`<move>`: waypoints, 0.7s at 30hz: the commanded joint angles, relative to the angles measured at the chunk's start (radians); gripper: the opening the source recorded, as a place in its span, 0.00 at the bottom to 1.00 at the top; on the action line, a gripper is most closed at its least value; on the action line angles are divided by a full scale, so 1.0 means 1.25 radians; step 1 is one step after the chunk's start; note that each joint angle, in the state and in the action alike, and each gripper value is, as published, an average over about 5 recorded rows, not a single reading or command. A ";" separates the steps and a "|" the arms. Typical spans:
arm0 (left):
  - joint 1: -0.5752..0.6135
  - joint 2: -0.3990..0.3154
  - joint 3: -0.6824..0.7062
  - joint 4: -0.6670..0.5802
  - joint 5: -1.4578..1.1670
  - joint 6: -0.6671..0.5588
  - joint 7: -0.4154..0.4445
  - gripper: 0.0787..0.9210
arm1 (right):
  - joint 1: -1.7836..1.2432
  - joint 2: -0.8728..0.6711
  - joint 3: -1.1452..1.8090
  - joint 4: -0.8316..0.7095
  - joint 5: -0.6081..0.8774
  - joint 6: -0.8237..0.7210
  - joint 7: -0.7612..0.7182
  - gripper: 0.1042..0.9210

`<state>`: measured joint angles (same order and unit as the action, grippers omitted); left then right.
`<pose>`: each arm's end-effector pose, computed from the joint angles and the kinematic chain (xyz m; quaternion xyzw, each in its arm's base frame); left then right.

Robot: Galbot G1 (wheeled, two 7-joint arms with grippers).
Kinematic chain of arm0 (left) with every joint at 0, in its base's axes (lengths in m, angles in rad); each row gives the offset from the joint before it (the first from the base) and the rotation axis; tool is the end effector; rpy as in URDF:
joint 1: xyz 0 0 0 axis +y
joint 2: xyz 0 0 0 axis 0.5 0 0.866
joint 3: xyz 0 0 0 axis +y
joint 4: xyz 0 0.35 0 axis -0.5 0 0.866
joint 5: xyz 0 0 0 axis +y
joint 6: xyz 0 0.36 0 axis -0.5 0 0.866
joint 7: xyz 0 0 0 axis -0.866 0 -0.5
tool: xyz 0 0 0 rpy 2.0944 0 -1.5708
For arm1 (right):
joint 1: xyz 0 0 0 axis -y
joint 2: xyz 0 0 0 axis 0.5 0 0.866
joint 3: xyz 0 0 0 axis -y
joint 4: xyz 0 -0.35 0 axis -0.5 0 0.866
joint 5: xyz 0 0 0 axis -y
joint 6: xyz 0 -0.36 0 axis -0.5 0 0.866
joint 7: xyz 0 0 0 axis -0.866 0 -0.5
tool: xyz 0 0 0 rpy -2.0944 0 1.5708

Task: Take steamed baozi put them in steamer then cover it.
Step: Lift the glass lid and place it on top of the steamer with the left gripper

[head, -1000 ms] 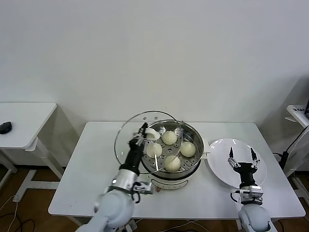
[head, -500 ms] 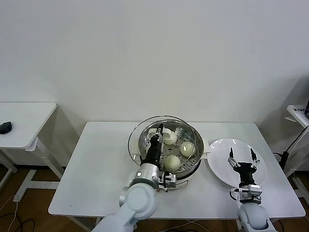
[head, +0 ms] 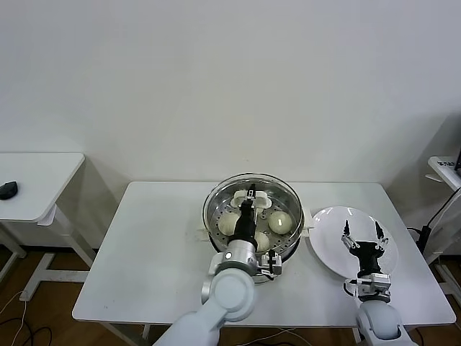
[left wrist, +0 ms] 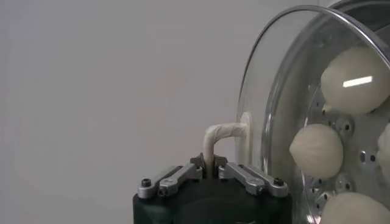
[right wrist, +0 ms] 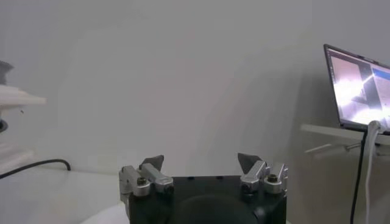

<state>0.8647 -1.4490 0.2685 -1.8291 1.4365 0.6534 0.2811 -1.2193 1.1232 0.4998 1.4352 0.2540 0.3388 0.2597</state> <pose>0.2923 -0.2146 -0.2371 0.0683 0.7412 0.6645 0.0663 0.2891 -0.1649 -0.4188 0.1161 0.9884 -0.0944 0.0276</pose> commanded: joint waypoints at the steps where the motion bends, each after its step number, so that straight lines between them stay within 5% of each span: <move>1: -0.014 -0.045 0.012 0.064 0.026 0.015 -0.002 0.14 | 0.009 0.001 -0.002 -0.010 -0.002 -0.002 0.001 0.88; 21: -0.015 -0.056 0.010 0.109 0.051 -0.009 -0.031 0.14 | 0.017 0.003 0.000 -0.025 -0.006 0.000 0.000 0.88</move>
<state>0.8532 -1.5098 0.2798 -1.7190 1.4775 0.6531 0.2528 -1.2008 1.1278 0.4985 1.4076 0.2462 0.3375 0.2599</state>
